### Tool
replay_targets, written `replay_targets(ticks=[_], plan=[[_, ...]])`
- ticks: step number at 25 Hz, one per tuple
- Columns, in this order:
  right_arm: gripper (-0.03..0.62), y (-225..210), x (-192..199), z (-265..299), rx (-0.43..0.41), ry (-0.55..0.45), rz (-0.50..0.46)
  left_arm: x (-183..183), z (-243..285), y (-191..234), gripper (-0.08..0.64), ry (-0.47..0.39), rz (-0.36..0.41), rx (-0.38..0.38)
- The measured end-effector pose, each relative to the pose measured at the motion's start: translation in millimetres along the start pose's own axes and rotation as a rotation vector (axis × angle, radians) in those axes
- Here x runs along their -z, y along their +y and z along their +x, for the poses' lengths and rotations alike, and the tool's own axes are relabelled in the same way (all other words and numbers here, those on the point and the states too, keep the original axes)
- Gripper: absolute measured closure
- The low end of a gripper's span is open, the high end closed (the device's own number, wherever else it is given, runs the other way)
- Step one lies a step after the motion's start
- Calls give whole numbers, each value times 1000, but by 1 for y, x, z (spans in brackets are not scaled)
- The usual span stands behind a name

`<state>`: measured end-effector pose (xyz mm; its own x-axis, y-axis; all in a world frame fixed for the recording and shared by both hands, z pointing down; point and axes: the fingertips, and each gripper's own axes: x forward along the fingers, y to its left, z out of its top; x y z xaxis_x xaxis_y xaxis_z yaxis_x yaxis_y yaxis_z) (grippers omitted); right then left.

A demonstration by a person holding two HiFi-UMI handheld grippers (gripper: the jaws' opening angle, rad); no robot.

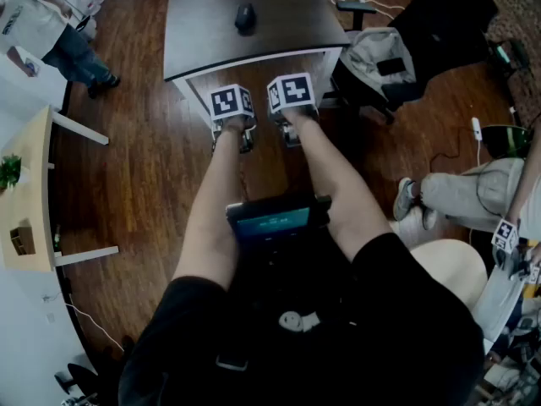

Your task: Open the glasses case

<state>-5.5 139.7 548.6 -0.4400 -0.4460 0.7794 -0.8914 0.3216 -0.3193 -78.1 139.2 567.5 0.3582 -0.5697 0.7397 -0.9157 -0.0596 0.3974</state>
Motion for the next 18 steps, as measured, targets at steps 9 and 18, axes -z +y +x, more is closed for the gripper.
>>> replay_targets(ticks=[9, 18], plan=[[583, 38, -5, 23, 21, -25, -14, -1, -6, 36, 560, 23, 2, 22], [583, 37, -31, 44, 41, -38, -15, -11, 7, 63, 560, 78, 2, -13]])
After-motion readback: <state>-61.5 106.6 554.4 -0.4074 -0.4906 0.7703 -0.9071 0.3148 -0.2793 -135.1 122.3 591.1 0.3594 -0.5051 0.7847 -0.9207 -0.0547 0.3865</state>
